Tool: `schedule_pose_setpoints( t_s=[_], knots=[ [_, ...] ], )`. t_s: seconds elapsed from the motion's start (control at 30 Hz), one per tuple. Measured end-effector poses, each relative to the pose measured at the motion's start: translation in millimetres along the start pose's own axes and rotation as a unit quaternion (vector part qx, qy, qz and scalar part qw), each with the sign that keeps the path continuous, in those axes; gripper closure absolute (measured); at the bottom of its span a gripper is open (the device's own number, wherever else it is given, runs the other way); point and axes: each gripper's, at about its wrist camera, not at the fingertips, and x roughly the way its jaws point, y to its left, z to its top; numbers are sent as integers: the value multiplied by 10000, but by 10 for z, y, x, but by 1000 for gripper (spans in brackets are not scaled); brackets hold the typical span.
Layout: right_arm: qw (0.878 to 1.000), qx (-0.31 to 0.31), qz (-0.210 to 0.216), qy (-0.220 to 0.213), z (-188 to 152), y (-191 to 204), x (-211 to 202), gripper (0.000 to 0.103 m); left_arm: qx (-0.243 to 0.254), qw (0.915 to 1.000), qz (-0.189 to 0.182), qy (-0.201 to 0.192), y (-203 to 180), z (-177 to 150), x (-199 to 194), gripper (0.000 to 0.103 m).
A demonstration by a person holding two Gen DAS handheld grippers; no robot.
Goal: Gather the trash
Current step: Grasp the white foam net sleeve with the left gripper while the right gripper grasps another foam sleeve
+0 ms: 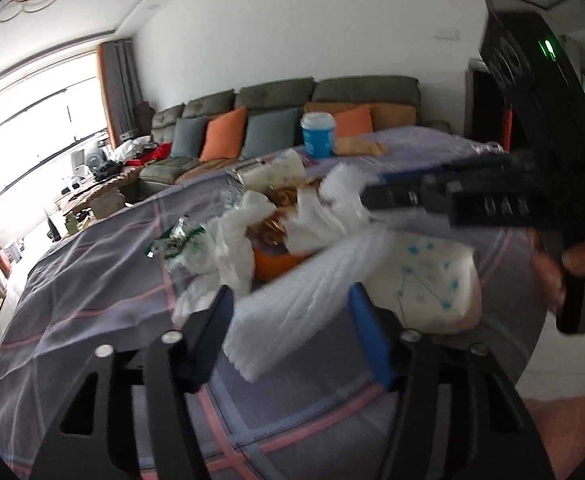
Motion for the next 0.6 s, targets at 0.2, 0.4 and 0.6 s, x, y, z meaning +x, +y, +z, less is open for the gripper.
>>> schedule_pose_setpoints(
  t_s=[0.2, 0.4, 0.6],
  knots=[
    [9999, 59, -8, -116, 83, -28, -36, 92, 289, 9995, -29, 129, -32, -61, 17, 55],
    [9995, 65, -9, -302, 185, -23, -99, 93, 92, 9996, -63, 255, 96, -62, 75, 95],
    [9985, 94, 126, -527, 304, 3, -201, 93, -376, 9992, -93, -9, 315, -4, -74, 96]
  ],
)
